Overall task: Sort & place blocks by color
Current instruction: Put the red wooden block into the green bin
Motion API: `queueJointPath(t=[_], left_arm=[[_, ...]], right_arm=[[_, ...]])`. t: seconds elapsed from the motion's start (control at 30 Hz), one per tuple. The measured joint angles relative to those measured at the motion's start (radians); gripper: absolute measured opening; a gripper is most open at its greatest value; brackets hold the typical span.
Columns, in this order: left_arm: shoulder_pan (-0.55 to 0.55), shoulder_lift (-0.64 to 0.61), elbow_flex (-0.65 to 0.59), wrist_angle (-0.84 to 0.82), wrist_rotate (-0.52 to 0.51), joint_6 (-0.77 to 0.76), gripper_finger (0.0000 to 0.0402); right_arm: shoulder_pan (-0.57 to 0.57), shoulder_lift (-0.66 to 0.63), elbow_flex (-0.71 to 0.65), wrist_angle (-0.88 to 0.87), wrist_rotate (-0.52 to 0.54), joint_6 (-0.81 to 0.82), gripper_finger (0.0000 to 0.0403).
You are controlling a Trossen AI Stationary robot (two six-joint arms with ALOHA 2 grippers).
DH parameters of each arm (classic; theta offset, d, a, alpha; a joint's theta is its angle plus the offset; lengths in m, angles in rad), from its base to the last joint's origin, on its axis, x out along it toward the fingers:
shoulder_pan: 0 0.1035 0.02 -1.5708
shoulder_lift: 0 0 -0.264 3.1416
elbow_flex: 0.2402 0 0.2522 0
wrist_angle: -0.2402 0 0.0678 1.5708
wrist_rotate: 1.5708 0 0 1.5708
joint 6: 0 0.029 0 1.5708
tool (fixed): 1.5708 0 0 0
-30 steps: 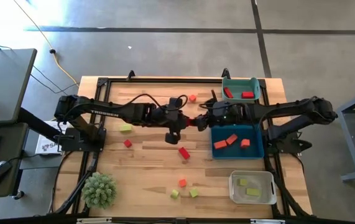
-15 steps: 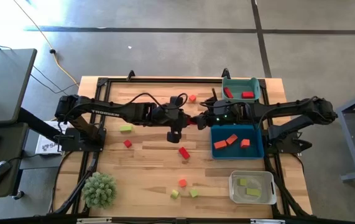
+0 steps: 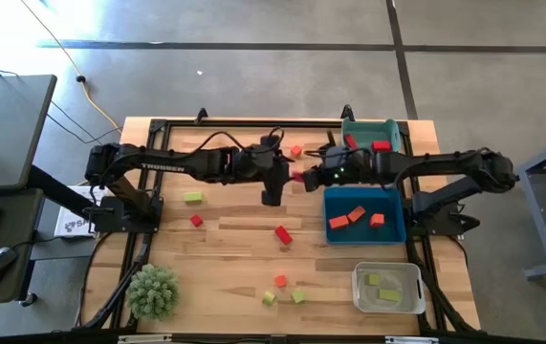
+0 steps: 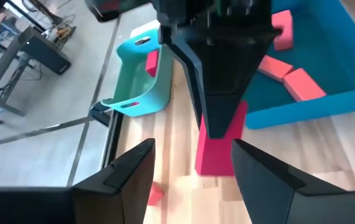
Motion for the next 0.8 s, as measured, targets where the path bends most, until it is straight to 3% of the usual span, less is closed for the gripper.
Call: queueJointPath(t=[0.17,0.57,0.8], left_arm=[[0.058,0.0,0.0,0.0,-0.022,0.003,0.0201],[0.229,0.0,0.0,-0.005,-0.034,-0.046,0.0202],[0.31,0.0,0.0,-0.005,-0.034,-0.113,0.0202]], right_arm=[[-0.124,0.0,0.0,-0.052,-0.044,-0.12,0.0035],[-0.493,0.0,0.0,-0.054,-0.28,-0.434,0.0038],[-0.657,0.0,0.0,-0.054,-0.321,-0.548,0.0037]])
